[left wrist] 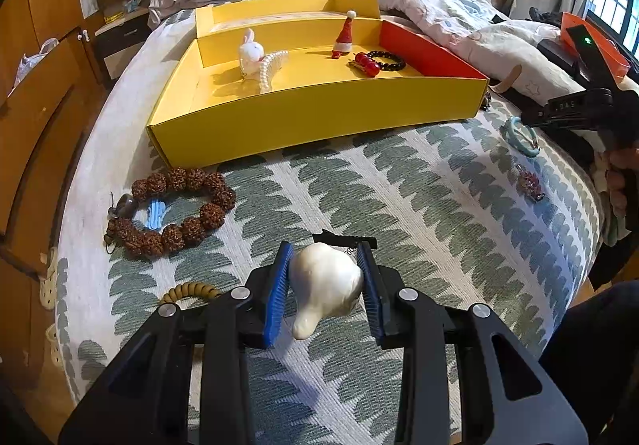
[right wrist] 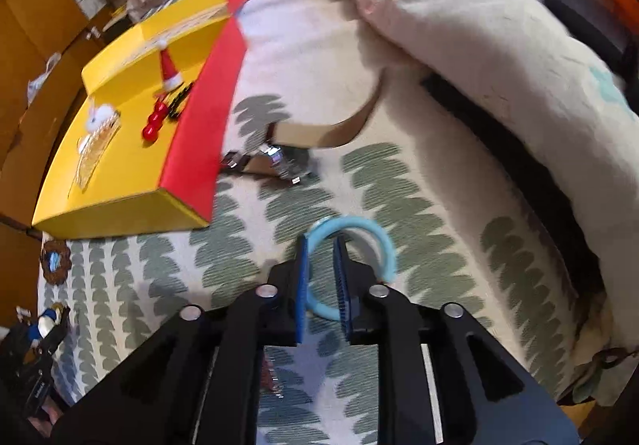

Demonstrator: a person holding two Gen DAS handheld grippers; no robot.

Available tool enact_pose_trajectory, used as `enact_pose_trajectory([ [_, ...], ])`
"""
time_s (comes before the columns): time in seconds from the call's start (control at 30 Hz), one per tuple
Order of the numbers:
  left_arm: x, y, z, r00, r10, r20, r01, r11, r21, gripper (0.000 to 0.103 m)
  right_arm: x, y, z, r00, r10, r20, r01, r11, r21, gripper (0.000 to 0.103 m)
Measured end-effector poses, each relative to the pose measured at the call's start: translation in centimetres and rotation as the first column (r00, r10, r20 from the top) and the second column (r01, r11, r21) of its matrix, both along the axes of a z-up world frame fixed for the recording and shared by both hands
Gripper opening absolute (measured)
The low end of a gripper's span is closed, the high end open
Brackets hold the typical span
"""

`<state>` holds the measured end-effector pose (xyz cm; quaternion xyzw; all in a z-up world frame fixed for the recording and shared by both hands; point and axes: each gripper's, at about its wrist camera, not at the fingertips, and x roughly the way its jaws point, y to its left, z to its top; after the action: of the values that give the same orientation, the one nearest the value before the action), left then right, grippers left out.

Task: Organize jewelry
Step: 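Grasp the white ornament with the left tool while the right tool grasps the light blue bangle, then carry the white ornament and blue bangle into the yellow box and open both tools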

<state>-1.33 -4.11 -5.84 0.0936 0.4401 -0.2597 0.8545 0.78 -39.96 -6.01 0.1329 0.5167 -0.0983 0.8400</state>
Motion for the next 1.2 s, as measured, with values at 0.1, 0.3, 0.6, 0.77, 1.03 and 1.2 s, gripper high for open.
enact_pose_trajectory([
  [0.1, 0.0, 0.0, -0.2, 1.000, 0.002, -0.005, -0.002, 1.000, 0.005, 0.034, 1.1, 1.4, -0.6, 0.999, 0.017, -0.042, -0.020, 0.997, -0.078, 0.057],
  [0.3, 0.1, 0.1, -0.2, 1.000, 0.006, -0.009, -0.006, 1.000, 0.001, 0.034, 2.1, 1.4, -1.2, 0.998, -0.012, -0.054, 0.008, 0.998, -0.066, 0.065],
  [0.6, -0.1, 0.0, -0.1, 1.000, 0.002, -0.008, -0.002, 1.000, -0.003, 0.034, 2.6, -0.6, -2.1, 0.990, -0.123, -0.067, 0.121, 0.992, -0.036, 0.042],
  [0.77, -0.1, 0.1, 0.1, 1.000, 0.002, -0.006, -0.002, 1.000, -0.008, 0.034, 3.4, 0.5, -2.7, 0.986, -0.132, -0.100, 0.119, 0.984, -0.130, 0.031],
  [1.03, -0.2, 0.5, 0.5, 1.000, 0.007, -0.005, -0.007, 1.000, -0.017, 0.034, 3.0, -0.4, -2.1, 0.984, -0.169, -0.059, 0.161, 0.979, -0.127, 0.014],
  [1.2, -0.1, 0.7, 0.9, 1.000, 0.010, 0.005, -0.010, 1.000, -0.030, 0.034, 1.6, -0.8, 0.1, 0.984, -0.178, 0.014, 0.179, 0.980, -0.083, 0.014],
])
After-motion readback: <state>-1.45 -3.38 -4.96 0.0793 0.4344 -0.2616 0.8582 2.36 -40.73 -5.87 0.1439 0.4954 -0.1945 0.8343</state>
